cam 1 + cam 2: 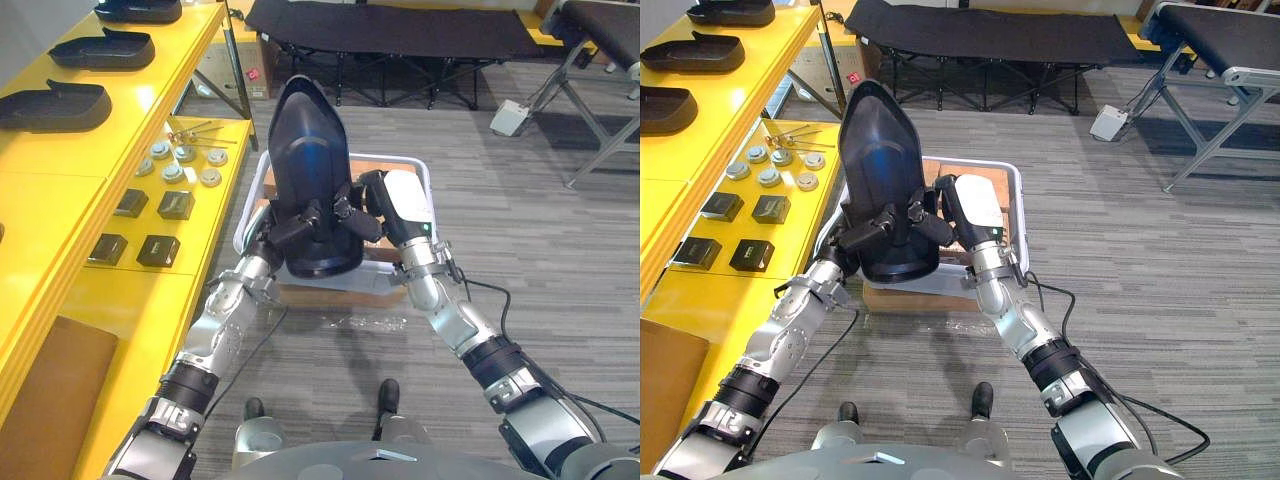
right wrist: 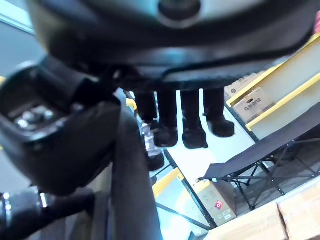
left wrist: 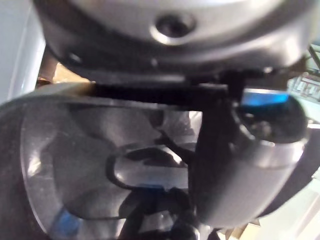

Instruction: Walk over and take three plastic housings, then place them on the shelf

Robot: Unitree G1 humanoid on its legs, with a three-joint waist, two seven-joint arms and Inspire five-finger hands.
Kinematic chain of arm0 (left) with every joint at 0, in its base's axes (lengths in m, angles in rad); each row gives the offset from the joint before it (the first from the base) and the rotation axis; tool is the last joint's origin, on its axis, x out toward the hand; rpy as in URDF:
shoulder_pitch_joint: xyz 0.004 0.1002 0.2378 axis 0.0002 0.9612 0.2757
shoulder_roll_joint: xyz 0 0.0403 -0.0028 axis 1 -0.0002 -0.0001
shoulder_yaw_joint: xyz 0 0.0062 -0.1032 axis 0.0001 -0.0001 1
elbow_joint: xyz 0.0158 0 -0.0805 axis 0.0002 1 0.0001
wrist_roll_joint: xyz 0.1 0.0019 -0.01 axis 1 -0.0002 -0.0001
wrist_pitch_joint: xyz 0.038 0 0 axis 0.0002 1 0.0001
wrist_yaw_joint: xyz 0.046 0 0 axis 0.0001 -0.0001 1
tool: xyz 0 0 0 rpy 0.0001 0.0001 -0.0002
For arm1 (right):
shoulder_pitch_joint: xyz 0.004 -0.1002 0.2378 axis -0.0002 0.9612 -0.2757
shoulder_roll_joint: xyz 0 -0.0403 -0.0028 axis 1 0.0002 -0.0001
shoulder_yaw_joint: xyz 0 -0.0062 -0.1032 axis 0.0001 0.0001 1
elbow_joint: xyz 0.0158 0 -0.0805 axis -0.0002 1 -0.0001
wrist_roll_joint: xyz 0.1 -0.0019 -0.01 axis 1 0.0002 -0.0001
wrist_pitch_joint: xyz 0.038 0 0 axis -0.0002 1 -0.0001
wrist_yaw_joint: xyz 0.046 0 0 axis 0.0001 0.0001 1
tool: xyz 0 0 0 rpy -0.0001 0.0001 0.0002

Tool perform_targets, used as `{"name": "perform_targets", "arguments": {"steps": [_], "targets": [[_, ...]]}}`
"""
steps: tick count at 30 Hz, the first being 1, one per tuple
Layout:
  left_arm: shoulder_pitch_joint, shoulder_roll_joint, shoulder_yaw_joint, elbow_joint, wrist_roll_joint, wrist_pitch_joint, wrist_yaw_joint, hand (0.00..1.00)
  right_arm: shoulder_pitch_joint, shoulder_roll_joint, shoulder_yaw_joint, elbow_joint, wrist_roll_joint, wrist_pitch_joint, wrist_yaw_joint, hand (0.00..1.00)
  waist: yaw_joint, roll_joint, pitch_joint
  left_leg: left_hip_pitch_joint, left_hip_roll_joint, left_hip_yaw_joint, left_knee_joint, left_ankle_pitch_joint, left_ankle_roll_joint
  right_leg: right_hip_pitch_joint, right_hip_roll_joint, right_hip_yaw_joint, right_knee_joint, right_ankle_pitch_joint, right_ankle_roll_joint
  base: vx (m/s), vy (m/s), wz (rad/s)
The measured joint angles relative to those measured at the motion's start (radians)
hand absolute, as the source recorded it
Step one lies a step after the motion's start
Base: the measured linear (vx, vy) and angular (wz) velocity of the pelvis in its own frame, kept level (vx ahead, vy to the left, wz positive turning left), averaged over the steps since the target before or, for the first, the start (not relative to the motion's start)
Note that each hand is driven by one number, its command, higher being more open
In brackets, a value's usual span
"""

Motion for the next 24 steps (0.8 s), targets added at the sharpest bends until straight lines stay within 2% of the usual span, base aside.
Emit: {"name": "perform_targets", "arguments": {"steps": [3, 5, 11, 13, 17, 19, 24], "targets": [[0.025, -0.018, 0.013, -0.045, 0.003, -0.001, 0.001, 0.00, 0.051, 0.031, -0.037, -0.042, 0.065, -0.036, -0.013, 1.00, 0.002, 0.000, -0.001, 0.002, 0.003, 0.001, -0.003, 0.001, 0.000, 0.000, 0.003, -0.004, 0.000, -0.002, -0.003, 0.00, 0.000, 0.00], [0.083, -0.052, 0.039, -0.126, 0.019, -0.004, 0.010, 0.00, 0.089, 0.049, -0.053, -0.099, 0.129, -0.061, -0.006, 1.00, -0.001, 0.003, -0.005, 0.015, 0.003, 0.008, -0.018, 0.010, -0.002, 0.003, 0.004, -0.004, 0.000, -0.003, -0.004, 0.03, 0.005, -0.05], [0.200, -0.144, 0.071, -0.240, 0.114, -0.033, 0.092, 0.00, 0.204, 0.068, -0.066, -0.222, 0.268, -0.069, 0.067, 1.00, 0.000, 0.008, -0.052, 0.042, 0.005, 0.007, -0.029, 0.007, -0.004, 0.030, 0.006, -0.029, 0.000, -0.005, 0.004, 0.04, 0.010, 0.01], [0.257, -0.161, 0.122, -0.276, 0.229, -0.076, 0.165, 0.00, 0.282, 0.092, -0.068, -0.286, 0.404, -0.067, 0.134, 1.00, 0.003, 0.009, -0.063, 0.052, 0.006, 0.007, -0.032, 0.005, -0.005, 0.039, 0.007, -0.033, 0.000, -0.014, 0.004, 0.00, 0.000, 0.00], [0.328, -0.170, 0.210, -0.282, 0.392, -0.124, 0.277, 0.00, 0.362, 0.114, -0.099, -0.342, 0.569, -0.061, 0.177, 1.00, 0.002, 0.014, -0.081, 0.052, 0.008, 0.005, -0.033, -0.006, -0.004, 0.042, 0.008, -0.041, -0.003, -0.028, 0.002, -0.01, 0.001, 0.02], [0.373, -0.184, 0.256, -0.282, 0.524, -0.164, 0.344, 0.00, 0.411, 0.156, -0.157, -0.370, 0.719, -0.065, 0.196, 1.00, 0.004, 0.014, -0.085, 0.051, 0.009, 0.002, -0.036, -0.007, -0.006, 0.043, 0.008, -0.048, -0.005, -0.031, 0.002, -0.01, 0.008, 0.06], [0.428, -0.200, 0.301, -0.282, 0.673, -0.216, 0.465, 0.00, 0.547, 0.229, -0.270, -0.366, 0.963, -0.093, 0.280, 1.00, 0.000, 0.023, -0.108, 0.050, 0.009, 0.005, -0.049, -0.006, -0.004, 0.036, 0.008, -0.051, -0.005, -0.037, 0.003, 0.02, 0.011, 0.00]]}}
